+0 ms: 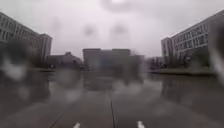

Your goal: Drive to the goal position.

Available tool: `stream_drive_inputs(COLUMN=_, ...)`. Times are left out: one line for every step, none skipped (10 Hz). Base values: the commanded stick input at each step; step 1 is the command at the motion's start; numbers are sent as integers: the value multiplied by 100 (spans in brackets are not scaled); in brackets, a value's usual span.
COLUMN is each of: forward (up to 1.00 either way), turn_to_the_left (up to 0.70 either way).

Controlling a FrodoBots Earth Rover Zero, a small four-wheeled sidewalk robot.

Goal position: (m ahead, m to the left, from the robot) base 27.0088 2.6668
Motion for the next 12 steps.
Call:
stream_drive_inputs(forward=70, turn_to_the_left=13)
stream_drive_inputs(forward=70, turn_to_the_left=13)
stream_drive_inputs(forward=70, turn_to_the_left=13)
stream_drive_inputs(forward=70, turn_to_the_left=13)
stream_drive_inputs(forward=70, turn_to_the_left=13)
stream_drive_inputs(forward=70, turn_to_the_left=13)
stream_drive_inputs(forward=70, turn_to_the_left=2)
stream_drive_inputs(forward=70, turn_to_the_left=0)
stream_drive_inputs(forward=70, turn_to_the_left=0)
stream_drive_inputs(forward=70, turn_to_the_left=0)
stream_drive_inputs(forward=70, turn_to_the_left=0)
stream_drive_inputs(forward=70, turn_to_the_left=0)
